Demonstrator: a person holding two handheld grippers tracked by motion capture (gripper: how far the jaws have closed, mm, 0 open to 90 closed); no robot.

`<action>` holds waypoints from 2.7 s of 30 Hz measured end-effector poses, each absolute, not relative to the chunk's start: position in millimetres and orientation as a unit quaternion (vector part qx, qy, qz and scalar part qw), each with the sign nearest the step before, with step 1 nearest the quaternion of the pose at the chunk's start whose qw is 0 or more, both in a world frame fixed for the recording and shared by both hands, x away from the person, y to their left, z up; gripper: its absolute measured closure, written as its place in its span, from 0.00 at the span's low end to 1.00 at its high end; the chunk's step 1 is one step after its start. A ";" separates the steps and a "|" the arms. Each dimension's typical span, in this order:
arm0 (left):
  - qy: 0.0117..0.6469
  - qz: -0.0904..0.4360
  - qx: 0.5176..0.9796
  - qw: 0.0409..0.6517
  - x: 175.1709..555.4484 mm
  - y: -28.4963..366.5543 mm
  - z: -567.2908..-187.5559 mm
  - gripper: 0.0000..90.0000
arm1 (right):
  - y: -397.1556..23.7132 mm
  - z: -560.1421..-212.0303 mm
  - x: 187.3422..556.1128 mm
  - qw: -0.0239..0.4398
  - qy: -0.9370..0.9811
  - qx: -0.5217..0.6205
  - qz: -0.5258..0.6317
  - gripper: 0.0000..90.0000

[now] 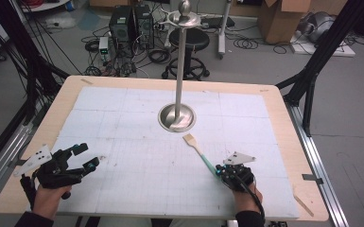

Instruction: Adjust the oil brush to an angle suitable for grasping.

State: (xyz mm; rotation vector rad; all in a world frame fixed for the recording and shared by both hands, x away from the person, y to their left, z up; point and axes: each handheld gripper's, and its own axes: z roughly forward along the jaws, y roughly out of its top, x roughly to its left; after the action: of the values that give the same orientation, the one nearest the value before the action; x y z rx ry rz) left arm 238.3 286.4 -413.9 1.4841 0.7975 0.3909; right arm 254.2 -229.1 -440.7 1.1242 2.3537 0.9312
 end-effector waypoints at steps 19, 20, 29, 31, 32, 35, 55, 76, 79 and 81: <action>0.358 0.172 0.649 0.649 239.7 288.5 -414.3 0.23 | -136.8 -433.0 277.5 0.136 0.869 0.296 0.372 1.00; 0.358 0.172 0.649 0.649 239.7 288.5 -414.3 0.23 | -138.6 -432.7 283.6 0.140 0.864 0.305 0.376 1.00; 0.357 0.169 0.651 0.648 240.6 286.7 -415.6 0.23 | -128.7 -431.5 337.2 0.166 0.859 0.331 0.354 1.00; 0.356 0.170 0.652 0.648 240.8 287.7 -415.4 0.23 | -125.6 -433.5 346.4 0.169 0.862 0.337 0.339 1.00; 0.356 0.170 0.652 0.648 240.8 287.7 -415.4 0.23 | -125.6 -433.5 346.4 0.169 0.862 0.337 0.339 1.00; 0.359 0.170 0.648 0.650 240.1 289.7 -415.7 0.23 | -133.7 -435.7 353.6 0.176 0.864 0.357 0.308 1.00; 0.358 0.168 0.653 0.646 239.0 285.0 -416.3 0.23 | -294.7 -432.4 289.3 0.219 0.808 0.483 0.257 1.00; 0.356 0.162 0.657 0.645 239.5 280.6 -418.1 0.23 | -257.9 -429.2 230.0 0.132 0.859 0.311 0.385 1.00; 0.356 0.162 0.656 0.645 239.2 281.0 -418.1 0.23 | -248.0 -435.2 231.8 0.123 0.867 0.302 0.377 1.00; 0.356 0.163 0.656 0.646 239.1 281.2 -417.8 0.23 | -242.5 -443.0 239.3 0.117 0.867 0.308 0.373 1.00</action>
State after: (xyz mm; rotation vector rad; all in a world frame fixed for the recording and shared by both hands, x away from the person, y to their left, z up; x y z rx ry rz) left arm 239.1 281.2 -417.8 1.4923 0.8102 0.3710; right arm 239.3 -242.5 -443.0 0.9022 2.5386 1.0903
